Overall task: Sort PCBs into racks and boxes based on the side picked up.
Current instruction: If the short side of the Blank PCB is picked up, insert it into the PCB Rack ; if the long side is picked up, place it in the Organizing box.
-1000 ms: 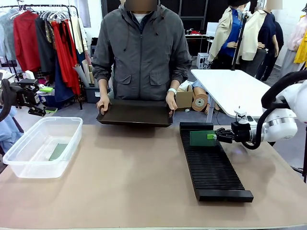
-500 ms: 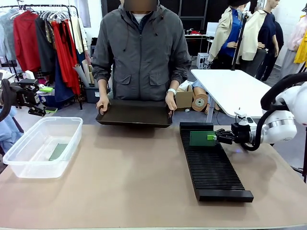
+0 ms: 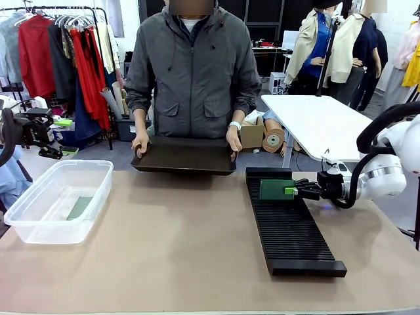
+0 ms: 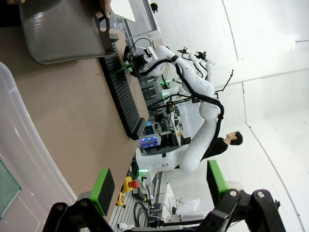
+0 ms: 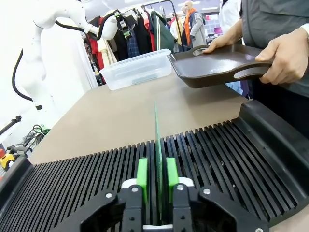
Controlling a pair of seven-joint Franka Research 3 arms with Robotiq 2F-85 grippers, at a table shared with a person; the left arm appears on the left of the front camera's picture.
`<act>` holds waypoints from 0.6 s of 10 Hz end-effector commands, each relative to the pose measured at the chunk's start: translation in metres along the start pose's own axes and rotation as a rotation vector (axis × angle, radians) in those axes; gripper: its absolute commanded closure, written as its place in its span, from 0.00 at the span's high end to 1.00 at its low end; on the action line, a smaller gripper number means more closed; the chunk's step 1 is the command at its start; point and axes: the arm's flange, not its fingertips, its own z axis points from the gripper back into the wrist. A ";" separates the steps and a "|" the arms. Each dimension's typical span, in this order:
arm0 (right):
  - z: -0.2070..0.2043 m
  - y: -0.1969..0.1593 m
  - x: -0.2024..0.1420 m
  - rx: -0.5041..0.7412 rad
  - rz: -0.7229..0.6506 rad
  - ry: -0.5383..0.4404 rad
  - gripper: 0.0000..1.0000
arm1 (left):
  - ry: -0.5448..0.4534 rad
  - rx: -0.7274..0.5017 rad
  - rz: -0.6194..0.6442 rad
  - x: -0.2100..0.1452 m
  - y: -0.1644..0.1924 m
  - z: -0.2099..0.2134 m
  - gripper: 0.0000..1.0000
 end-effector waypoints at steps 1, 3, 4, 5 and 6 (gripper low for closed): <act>0.002 -0.003 0.002 -0.003 0.017 -0.031 0.68 | 0.005 -0.007 -0.001 -0.001 -0.001 0.001 1.00; 0.002 -0.003 0.007 0.000 0.031 -0.038 1.00 | 0.005 -0.007 -0.001 -0.001 -0.001 0.001 1.00; 0.002 -0.003 0.011 -0.001 0.036 -0.040 1.00 | 0.005 -0.007 -0.001 -0.001 -0.001 0.001 1.00; 0.001 -0.003 0.013 0.000 0.041 -0.038 1.00 | 0.005 -0.007 -0.001 -0.001 -0.001 0.001 1.00; 0.000 -0.003 0.014 0.004 0.042 -0.035 1.00 | 0.005 -0.007 -0.001 -0.001 -0.001 0.001 1.00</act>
